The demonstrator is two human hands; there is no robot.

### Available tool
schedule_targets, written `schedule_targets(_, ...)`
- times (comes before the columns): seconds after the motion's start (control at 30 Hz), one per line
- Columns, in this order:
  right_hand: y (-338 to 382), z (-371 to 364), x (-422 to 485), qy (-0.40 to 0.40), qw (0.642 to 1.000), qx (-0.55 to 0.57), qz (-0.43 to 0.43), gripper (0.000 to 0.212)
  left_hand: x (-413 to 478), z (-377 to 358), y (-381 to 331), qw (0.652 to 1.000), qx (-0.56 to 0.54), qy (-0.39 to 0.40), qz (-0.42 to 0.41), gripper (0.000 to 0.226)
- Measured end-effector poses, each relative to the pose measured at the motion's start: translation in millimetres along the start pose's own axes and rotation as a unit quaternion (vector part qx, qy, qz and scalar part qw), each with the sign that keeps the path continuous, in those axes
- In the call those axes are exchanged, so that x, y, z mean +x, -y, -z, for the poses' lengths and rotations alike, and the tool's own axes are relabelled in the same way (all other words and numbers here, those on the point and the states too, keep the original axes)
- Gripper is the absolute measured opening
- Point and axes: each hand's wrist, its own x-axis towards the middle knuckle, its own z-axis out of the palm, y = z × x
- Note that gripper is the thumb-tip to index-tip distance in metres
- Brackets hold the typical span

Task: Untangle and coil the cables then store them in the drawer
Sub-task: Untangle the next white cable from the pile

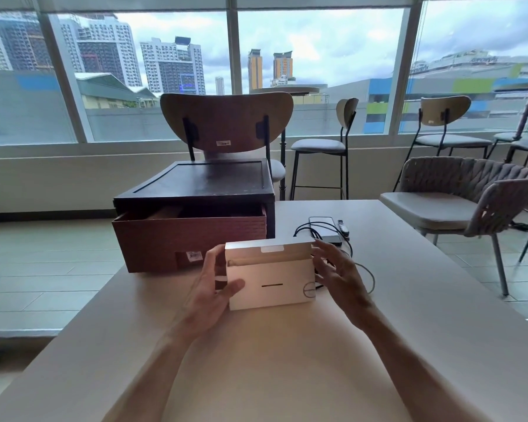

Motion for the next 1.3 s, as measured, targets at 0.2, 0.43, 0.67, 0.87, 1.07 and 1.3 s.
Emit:
schedule_targets(0.2,-8.7,6.7,0.1,0.069,0.997,-0.017,-0.024,0.038,0.0,-1.6,1.2,0.999,-0.028,0.012,0.027,0.048)
schedule_targets(0.43,-11.5,9.1,0.5,0.054,0.998,0.014,-0.043,0.032,-3.8,-2.2,-5.7,0.995,-0.086,-0.001,0.050,0.031)
schedule_targets(0.67,-2.1,9.5,-3.8,0.081,0.996,0.013,-0.029,0.055,-3.3,-1.5,-8.0,0.992,-0.120,-0.012,0.038,0.035)
schedule_targets(0.87,-0.5,10.5,-5.1,0.109,0.994,0.000,-0.032,0.056,-2.2,-1.1,-3.7,0.991,-0.129,-0.023,0.018,0.051)
schedule_targets(1.07,2.2,11.5,-7.3,0.103,0.994,0.017,-0.029,0.046,-1.8,-2.5,-1.9,0.989,-0.140,-0.040,0.020,0.047)
schedule_targets(1.3,2.4,13.1,-5.9,0.080,0.996,-0.024,-0.024,0.022,-2.5,-4.6,-0.1,0.988,-0.141,-0.055,0.031,0.034)
